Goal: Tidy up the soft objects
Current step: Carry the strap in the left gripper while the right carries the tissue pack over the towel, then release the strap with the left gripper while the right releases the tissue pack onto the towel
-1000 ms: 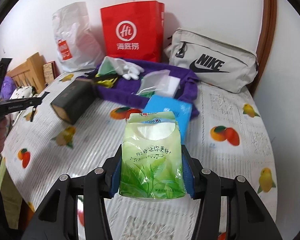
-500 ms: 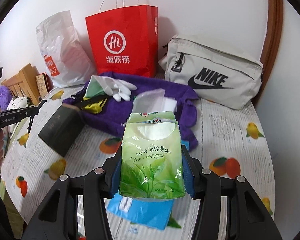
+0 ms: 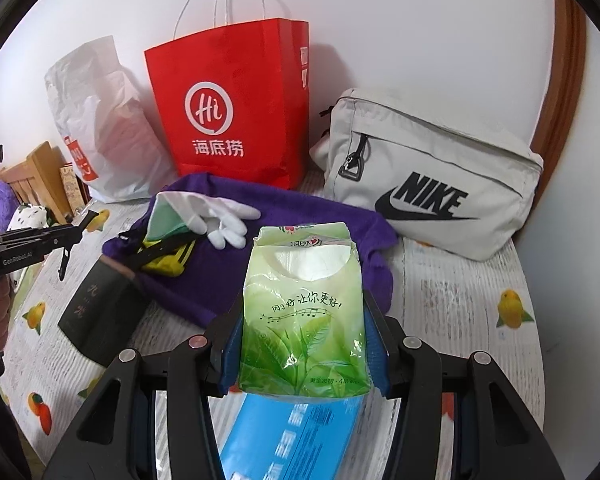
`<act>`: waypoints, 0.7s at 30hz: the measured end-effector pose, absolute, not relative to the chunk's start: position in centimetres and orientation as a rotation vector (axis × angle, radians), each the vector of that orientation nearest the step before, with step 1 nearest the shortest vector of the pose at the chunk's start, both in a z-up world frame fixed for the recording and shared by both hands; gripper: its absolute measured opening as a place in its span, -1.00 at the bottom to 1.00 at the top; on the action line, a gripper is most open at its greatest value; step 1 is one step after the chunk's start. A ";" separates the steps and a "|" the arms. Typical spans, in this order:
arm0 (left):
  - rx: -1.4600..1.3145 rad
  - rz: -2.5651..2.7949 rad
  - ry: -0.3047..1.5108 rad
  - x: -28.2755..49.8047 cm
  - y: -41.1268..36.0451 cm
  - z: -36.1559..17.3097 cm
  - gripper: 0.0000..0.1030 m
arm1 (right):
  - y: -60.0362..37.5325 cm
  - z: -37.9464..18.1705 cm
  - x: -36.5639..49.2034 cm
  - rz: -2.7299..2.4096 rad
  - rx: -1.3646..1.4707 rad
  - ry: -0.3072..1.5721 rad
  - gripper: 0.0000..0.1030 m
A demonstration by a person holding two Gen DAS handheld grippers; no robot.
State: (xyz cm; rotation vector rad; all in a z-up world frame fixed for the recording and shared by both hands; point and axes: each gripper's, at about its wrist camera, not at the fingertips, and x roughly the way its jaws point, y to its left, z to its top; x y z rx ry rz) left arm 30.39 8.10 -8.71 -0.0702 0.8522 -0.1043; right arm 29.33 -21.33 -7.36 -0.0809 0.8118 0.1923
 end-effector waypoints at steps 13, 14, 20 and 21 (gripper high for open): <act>-0.078 -0.139 0.889 35.1 6.7 -10.0 -0.61 | -20.3 -9.4 35.0 0.224 -0.053 0.858 -0.01; -0.081 -0.143 0.891 35.4 6.5 -10.0 -0.61 | -20.1 -9.6 35.3 0.229 -0.052 0.863 -0.01; -0.068 -0.181 0.897 36.9 5.0 -10.2 -0.61 | -18.7 -10.6 37.3 0.265 -0.062 0.885 -0.01; -0.065 -0.196 0.898 37.2 4.6 -10.3 -0.61 | -18.4 -10.8 37.7 0.270 -0.062 0.892 -0.01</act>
